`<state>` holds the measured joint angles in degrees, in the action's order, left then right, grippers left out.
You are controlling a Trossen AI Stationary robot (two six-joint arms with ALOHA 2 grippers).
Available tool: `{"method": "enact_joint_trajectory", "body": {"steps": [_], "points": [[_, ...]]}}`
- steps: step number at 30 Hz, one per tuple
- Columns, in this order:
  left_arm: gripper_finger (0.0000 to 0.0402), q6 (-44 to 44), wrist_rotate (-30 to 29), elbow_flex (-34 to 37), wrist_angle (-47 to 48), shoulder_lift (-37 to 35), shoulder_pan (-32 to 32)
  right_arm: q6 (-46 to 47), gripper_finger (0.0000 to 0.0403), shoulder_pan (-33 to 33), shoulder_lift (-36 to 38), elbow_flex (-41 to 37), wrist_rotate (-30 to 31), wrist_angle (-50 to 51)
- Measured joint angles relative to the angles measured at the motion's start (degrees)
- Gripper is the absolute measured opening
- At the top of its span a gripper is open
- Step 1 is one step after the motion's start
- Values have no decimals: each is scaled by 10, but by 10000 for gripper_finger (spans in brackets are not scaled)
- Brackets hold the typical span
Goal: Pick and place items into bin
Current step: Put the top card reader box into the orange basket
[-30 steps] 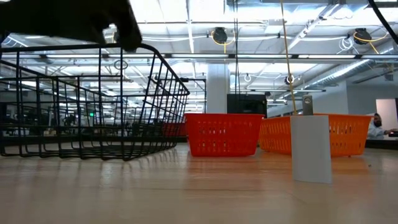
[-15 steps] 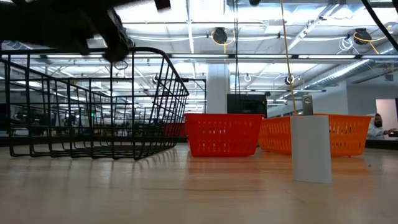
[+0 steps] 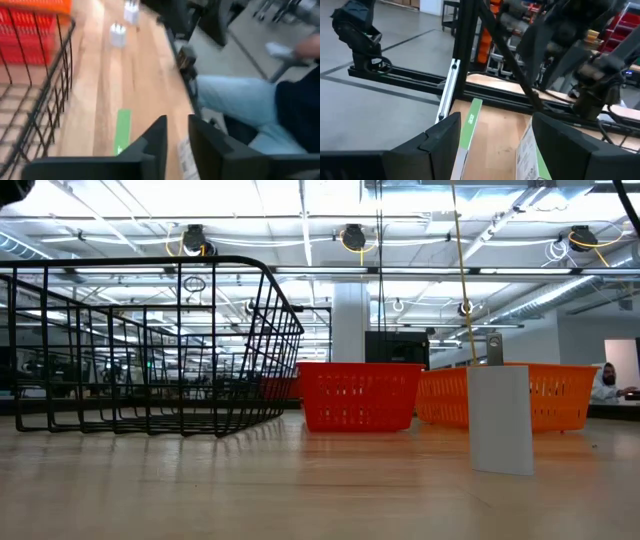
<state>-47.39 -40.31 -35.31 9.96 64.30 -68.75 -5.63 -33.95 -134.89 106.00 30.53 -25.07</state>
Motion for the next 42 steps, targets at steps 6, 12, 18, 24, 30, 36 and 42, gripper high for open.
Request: {"method": "enact_joint_trajectory", "body": {"steps": [6, 12, 18, 24, 30, 36, 42], "points": [[189, -41, 31, 0, 5, 33, 2, 0, 238, -4, 3, 0, 10, 8], [219, -64, 65, 0, 19, 49, 2, 4, 238, -4, 3, 0, 10, 12], [204, -85, 64, 0, 64, 58, 6, 4, 238, -4, 3, 0, 10, 9], [178, -86, 56, 0, 96, 57, 7, 4, 238, -4, 3, 0, 10, 8], [177, -88, 53, 0, 117, 57, 24, 4, 238, -4, 3, 0, 10, 4], [191, -84, 64, 0, 119, 58, 37, 4, 238, -4, 3, 0, 10, 0], [197, -115, 78, 0, 159, 58, 39, 4, 238, -4, 3, 0, 10, 0]]}}
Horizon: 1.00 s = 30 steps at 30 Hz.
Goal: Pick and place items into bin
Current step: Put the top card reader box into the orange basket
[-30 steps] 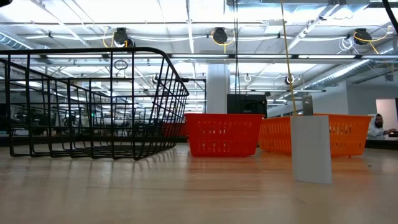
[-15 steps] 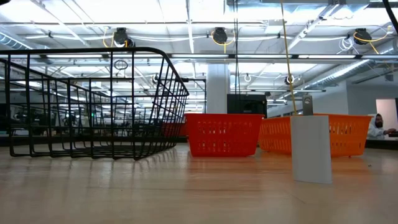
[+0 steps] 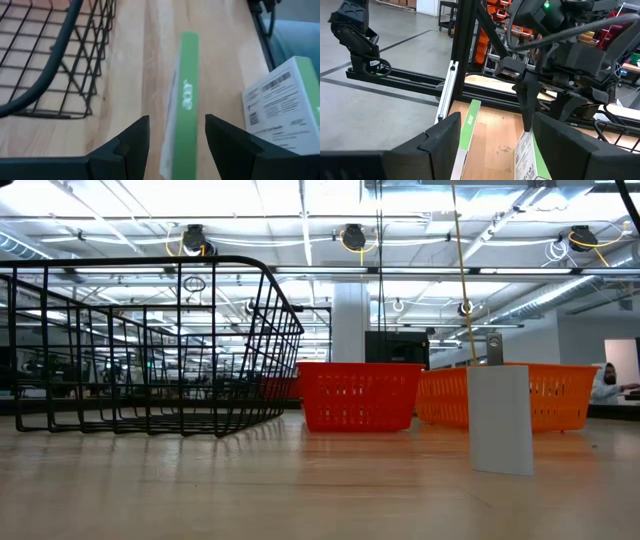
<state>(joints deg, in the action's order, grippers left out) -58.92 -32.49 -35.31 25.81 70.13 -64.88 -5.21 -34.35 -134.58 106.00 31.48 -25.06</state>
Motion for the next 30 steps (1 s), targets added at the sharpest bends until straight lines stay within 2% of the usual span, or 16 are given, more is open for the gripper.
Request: {"method": "enact_joint_trajectory", "body": {"steps": [11, 14, 20, 24, 30], "points": [[160, -54, 25, 34, -6, 0, 0, 0, 238, 0, 0, 0, 0, 0], [132, -62, 25, 34, -12, 0, 0, 0, 238, 1, 0, 0, 0, 0], [51, -39, 25, 34, -38, 0, 0, 0, 238, 2, 0, 0, 2, 0], [50, -17, 33, 34, -52, 0, 0, -1, 238, 2, 0, 0, 2, 1], [50, 24, 9, 34, -109, 0, 0, -1, 238, 2, 0, 0, 3, 1]]}}
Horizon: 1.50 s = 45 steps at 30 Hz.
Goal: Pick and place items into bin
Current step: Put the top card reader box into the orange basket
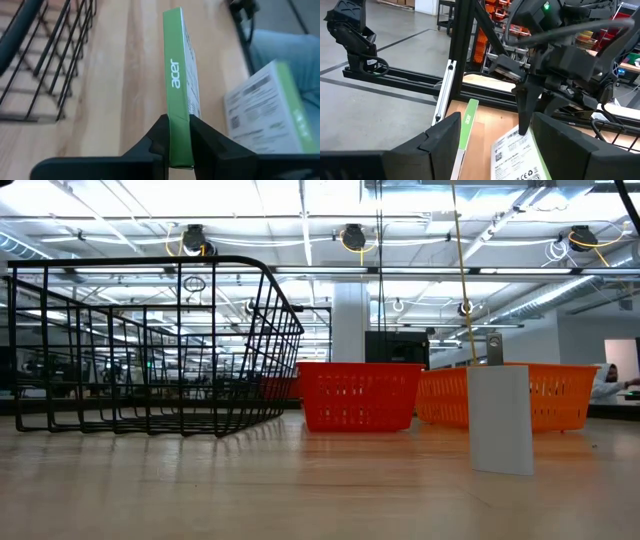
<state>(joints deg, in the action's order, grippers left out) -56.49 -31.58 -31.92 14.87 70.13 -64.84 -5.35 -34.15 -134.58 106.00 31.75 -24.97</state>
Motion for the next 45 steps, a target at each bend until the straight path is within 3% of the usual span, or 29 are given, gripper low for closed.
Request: {"method": "enact_joint_trajectory", "body": {"steps": [5, 9, 13, 18, 25, 45], "points": [[56, 35, -29, -2, -29, 0, 0, -19, 238, 0, 0, 0, 31, 4], [50, 49, -61, -2, -30, 0, 0, -59, 238, -5, 17, -1, 134, 54], [50, 60, -74, -2, -37, -1, 0, 23, 238, -9, 49, -1, 222, 119], [55, 96, -86, -2, -89, -1, 0, 179, 238, -3, 71, 0, 181, 223], [50, 156, -102, -2, -151, -1, 0, 286, 238, 15, 73, 0, 41, 249], [57, 182, -120, -2, -182, -1, 11, 347, 235, 39, 67, 0, 9, 253]]}}
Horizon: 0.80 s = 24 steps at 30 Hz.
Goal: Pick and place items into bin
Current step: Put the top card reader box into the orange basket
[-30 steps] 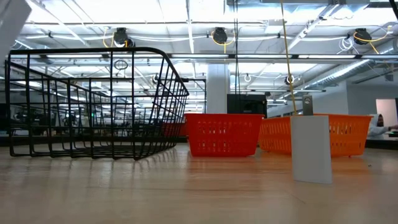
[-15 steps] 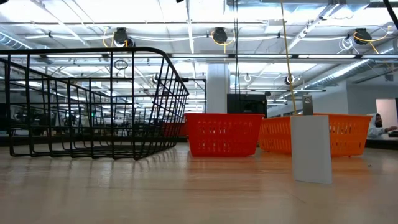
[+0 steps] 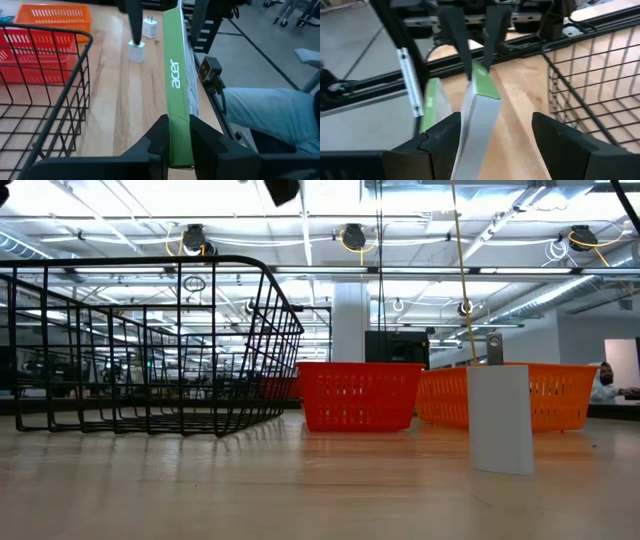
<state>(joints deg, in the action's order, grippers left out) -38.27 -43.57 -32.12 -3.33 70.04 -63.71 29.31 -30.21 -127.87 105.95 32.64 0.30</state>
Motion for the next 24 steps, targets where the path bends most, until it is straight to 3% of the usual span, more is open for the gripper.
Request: {"method": "enact_joint_trajectory", "body": {"steps": [5, 12, 20, 24], "points": [[52, 6, 3, 0, -5, 0, 12, 0, 186, 6, -1, 0, -29, 0], [81, 10, 4, 0, -23, 0, 17, -32, 37, 6, -1, 0, -29, -1], [86, 64, 0, 0, -113, 0, 17, -65, 36, -7, 15, 1, -15, -2], [87, 86, -17, 0, -145, 0, 19, -97, 36, -26, 39, 0, 49, 36]]}}
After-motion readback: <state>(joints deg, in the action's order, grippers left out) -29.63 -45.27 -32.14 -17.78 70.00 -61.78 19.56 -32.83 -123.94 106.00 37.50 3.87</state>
